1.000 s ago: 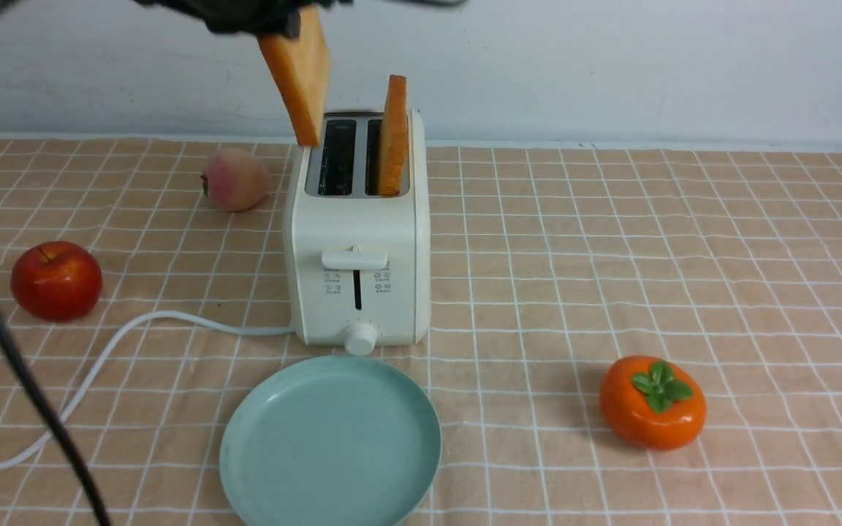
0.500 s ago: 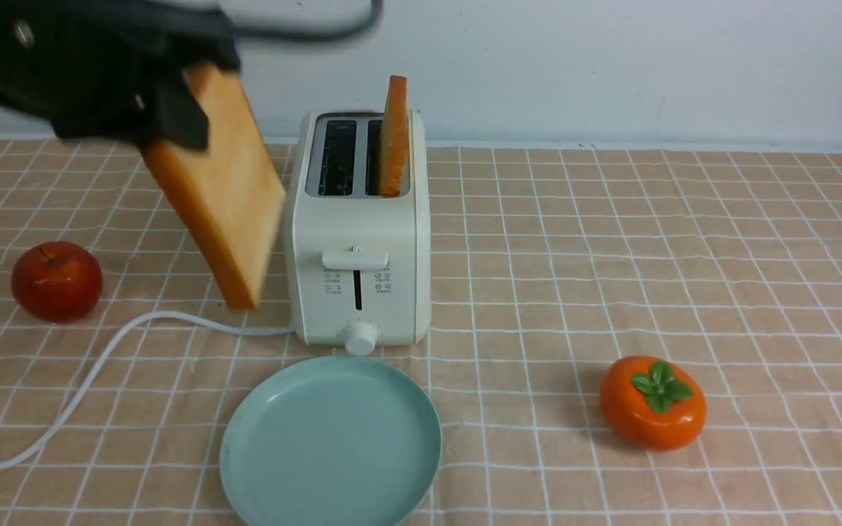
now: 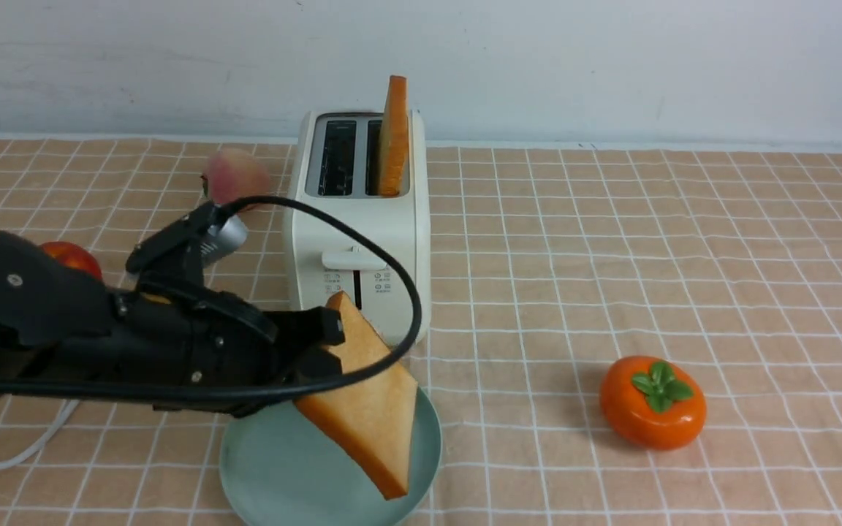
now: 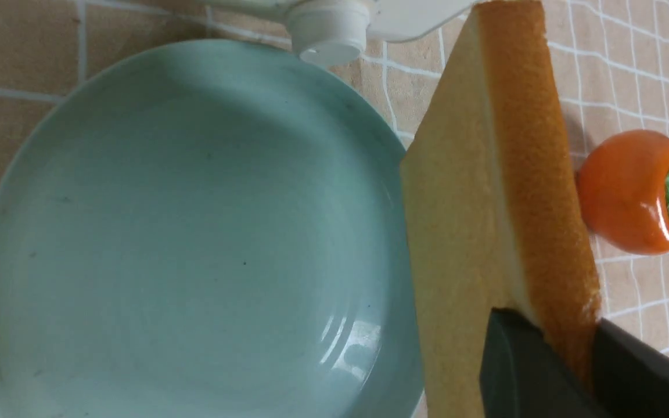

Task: Take toasted bread from bread machine on light coffee tablecloth place on plate.
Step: 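Place the slice of bread on the plate with the left gripper, then grasp the toast slice in the toaster and pull it up out of the slot with the right gripper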

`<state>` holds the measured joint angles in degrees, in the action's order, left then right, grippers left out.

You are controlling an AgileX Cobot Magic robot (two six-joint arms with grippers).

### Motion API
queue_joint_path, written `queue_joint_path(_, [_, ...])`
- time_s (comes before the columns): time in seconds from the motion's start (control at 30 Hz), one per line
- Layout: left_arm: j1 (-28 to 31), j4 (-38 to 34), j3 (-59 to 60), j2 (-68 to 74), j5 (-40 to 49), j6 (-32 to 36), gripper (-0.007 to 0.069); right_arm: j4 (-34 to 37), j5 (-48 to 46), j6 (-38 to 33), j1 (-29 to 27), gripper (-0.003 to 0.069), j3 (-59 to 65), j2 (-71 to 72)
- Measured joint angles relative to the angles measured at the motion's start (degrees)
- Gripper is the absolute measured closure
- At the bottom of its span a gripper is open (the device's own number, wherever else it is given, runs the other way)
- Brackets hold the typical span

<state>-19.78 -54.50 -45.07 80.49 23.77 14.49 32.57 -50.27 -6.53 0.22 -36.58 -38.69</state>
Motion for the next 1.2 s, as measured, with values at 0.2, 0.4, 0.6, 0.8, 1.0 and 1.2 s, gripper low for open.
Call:
queue_joint_path(0.2, [0.0,1.2,0.0,4.1,0.2,1.7,0.0391,0.0,0.1,0.0,0.0,0.0589,0.0,0.0])
queue_joint_path(0.4, [0.0,15.6,0.0,3.5,1.1,-4.1,0.0297,1.6,-0.6,0.0,0.0,0.058,-0.6,-0.2])
queue_joint_path(0.6, [0.0,35.7,0.0,-2.0,4.0,-18.7,0.0422,1.4,-6.0,-0.8,0.0,0.058,-8.5,-3.7])
queue_joint_path(0.8, [0.0,57.9,0.0,-12.6,14.8,-38.7,0.0638,0.6,-13.7,-1.2,0.1,0.058,-23.5,-15.9])
queue_joint_path(1.0, [0.0,62.6,0.5,-27.9,21.2,-44.1,0.0638,-0.2,-14.1,-1.9,7.1,0.0629,-38.2,-31.6])
queue_joint_path(1.2, [0.0,62.6,4.2,-45.2,22.1,-44.5,0.0638,-5.7,-8.6,1.9,18.2,0.0616,-51.3,-46.3])
